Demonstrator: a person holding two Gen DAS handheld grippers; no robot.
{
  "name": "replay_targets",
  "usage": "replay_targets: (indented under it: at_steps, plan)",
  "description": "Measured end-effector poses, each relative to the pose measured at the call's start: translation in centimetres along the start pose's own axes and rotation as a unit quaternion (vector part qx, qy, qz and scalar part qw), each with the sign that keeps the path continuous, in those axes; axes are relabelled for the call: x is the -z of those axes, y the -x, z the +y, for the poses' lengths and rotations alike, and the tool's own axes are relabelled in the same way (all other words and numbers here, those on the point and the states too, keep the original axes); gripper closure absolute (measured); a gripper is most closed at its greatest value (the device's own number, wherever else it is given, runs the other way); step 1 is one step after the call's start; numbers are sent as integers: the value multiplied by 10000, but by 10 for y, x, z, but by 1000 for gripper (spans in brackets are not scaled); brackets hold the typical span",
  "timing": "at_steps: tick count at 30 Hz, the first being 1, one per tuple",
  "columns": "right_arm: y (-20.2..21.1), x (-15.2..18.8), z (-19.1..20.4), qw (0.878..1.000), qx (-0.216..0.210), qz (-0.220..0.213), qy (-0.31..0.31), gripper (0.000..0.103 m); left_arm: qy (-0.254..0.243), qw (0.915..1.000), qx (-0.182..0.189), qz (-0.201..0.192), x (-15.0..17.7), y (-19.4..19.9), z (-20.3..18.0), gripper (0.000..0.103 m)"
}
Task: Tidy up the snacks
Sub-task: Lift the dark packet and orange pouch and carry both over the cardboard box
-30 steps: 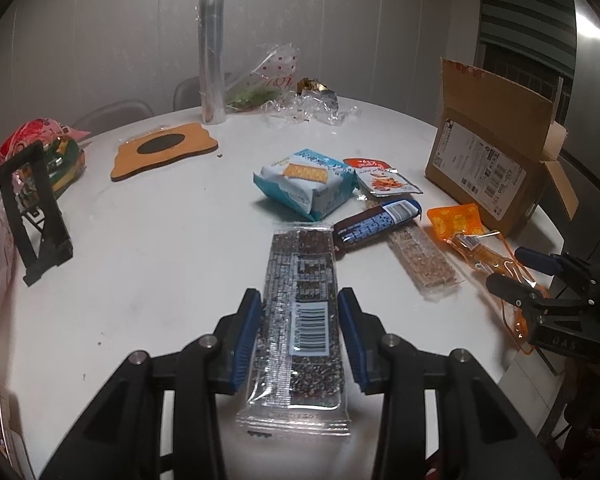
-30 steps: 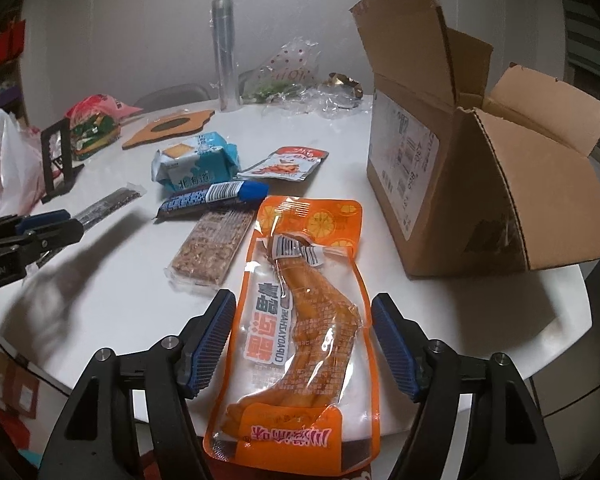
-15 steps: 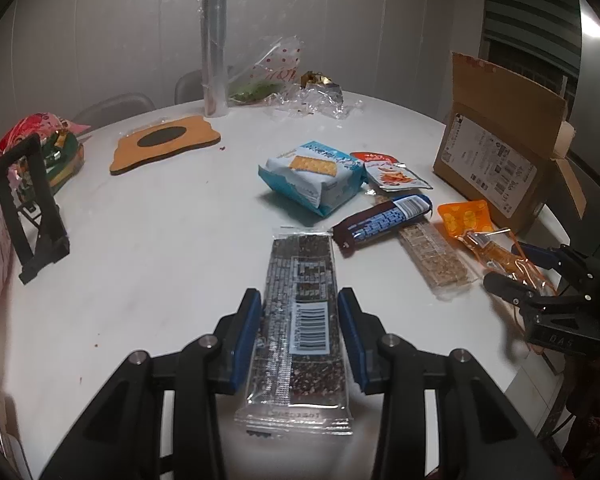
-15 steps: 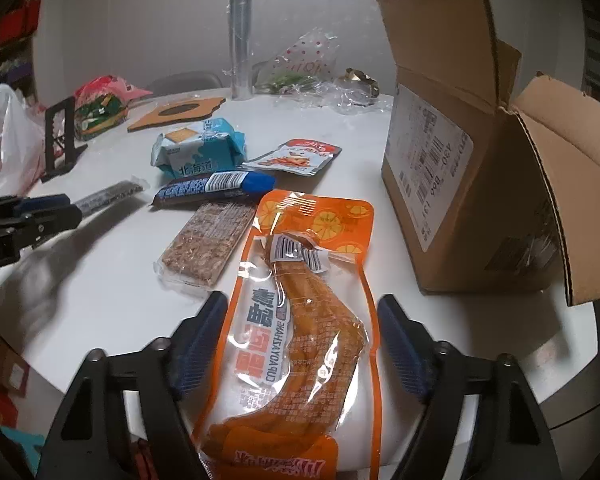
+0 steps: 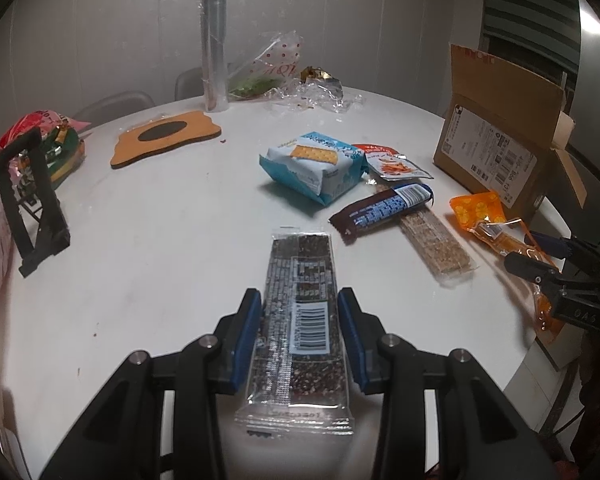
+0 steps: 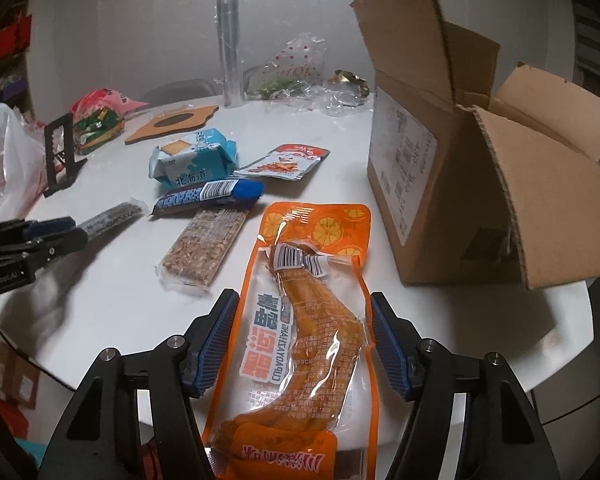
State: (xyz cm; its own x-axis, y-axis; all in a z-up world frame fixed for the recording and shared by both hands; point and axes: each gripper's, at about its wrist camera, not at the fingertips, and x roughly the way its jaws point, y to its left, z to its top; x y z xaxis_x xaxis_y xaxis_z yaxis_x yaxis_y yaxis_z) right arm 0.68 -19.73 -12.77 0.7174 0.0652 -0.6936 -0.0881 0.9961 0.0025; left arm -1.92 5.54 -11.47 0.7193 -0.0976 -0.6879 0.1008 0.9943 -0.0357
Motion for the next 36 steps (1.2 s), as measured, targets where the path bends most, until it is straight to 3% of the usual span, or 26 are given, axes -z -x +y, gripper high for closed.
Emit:
replay_targets:
  at_steps: [8,12,16,23,29,36]
  plan:
    - [33,1,2,9997,-118,-220,-23,41,41,9996,102,-258,-7,19,1,67]
    - [57,-8,8,9985,-299,-466,40,41,17,9977,203,-646,-25,43,1,67]
    - [83,-29,22,9935,-905,-641,258,41,8,9925,606,-1058,-54,71,-3,67]
    - [115,-81,20,9814,-1628,-896,482,41,-365,9817,908,-1636,-118,108,-34,67]
    - [138,-121,-13,9816,-1301,-1264,592,41,-838,9717,1377,-1726,-187,108,-84,67]
    - [128,-149,-74,9873,-666,-1393,375,41,-1377,9613,1740,-1633,-246,86,-158,67]
